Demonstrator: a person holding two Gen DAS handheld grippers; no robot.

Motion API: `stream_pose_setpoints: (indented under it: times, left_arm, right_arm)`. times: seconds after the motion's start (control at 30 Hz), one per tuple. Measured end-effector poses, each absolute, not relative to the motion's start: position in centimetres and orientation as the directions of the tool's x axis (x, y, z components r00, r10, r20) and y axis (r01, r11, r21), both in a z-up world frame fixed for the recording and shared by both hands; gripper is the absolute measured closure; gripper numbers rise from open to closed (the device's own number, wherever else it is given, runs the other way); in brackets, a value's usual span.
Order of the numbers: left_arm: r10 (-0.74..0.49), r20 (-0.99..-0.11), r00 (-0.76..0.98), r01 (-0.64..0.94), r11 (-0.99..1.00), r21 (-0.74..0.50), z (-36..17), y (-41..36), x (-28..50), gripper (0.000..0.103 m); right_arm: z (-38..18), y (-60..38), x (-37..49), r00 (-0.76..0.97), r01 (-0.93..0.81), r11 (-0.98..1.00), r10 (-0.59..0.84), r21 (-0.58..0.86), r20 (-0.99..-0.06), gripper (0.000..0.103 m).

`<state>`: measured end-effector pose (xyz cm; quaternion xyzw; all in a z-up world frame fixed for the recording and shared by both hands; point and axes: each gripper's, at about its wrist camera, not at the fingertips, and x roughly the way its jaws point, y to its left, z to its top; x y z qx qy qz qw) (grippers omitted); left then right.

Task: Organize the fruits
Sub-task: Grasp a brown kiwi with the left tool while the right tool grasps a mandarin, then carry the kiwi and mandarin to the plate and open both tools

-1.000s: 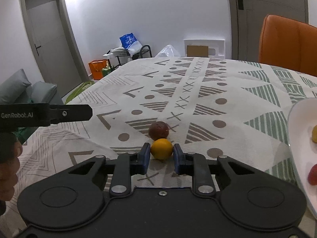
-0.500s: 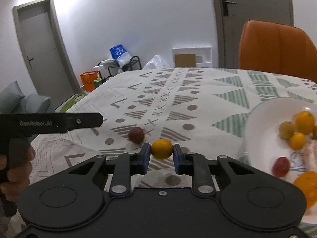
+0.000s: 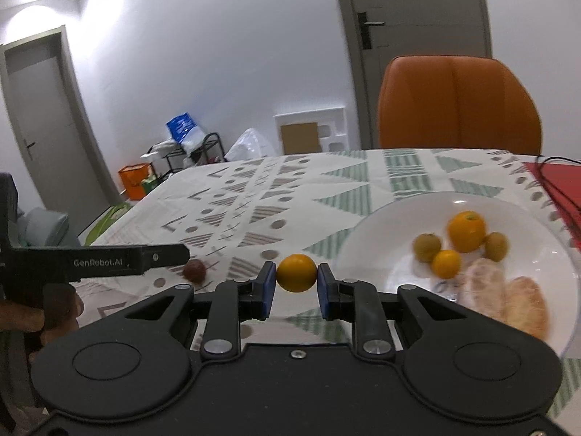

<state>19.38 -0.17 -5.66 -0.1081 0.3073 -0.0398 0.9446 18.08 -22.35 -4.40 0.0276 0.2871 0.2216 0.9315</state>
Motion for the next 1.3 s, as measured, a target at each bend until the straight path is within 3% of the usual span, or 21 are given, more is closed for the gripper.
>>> stream_pose_setpoints:
  times: [0.47,0.5,0.57,0.67,1.03,1.17,1.3]
  left_arm:
    - [-0.122,-0.634,0.763,0.005,0.983,-0.183,-7.5,-2.3,21.0,0.053]
    - [-0.118,-0.636,0.762,0.004,0.984,-0.178,-7.6,-2.4,21.1,0.056]
    - [-0.106,-0.638,0.763,-0.004,0.986,-0.169,-7.9,-2.6,21.4,0.073]
    - [-0.088,-0.635,0.768,-0.02,0.987,-0.161,-8.0,-2.6,21.4,0.08]
    - [-0.119,-0.598,0.793,0.025,0.986,-0.163,-6.0,-4.0,20.5,0.081]
    - [-0.136,-0.587,0.798,0.05,0.986,-0.161,-5.3,-5.0,20.4,0.081]
    - [-0.162,-0.563,0.81,0.084,0.983,-0.162,-4.3,-6.3,20.1,0.081]
  right_arm:
    - [-4.4,-27.1,17.9,0.785,-0.301,0.937,0.348,0.177,-0.512,0.08]
    - [-4.5,-27.4,17.9,0.787,-0.295,0.939,0.345,0.179,-0.511,0.08]
    - [-4.5,-28.0,17.8,0.791,-0.285,0.941,0.338,0.182,-0.51,0.08]
    - [-4.5,-28.7,17.8,0.798,-0.272,0.945,0.326,0.18,-0.508,0.08]
    - [-4.4,-29.6,18.4,0.813,-0.251,0.954,0.3,0.165,-0.499,0.08]
    - [-4.6,-29.9,18.3,0.816,-0.245,0.955,0.297,0.169,-0.496,0.072]
    - [-4.9,-30.7,17.8,0.813,-0.239,0.953,0.301,0.185,-0.498,0.072]
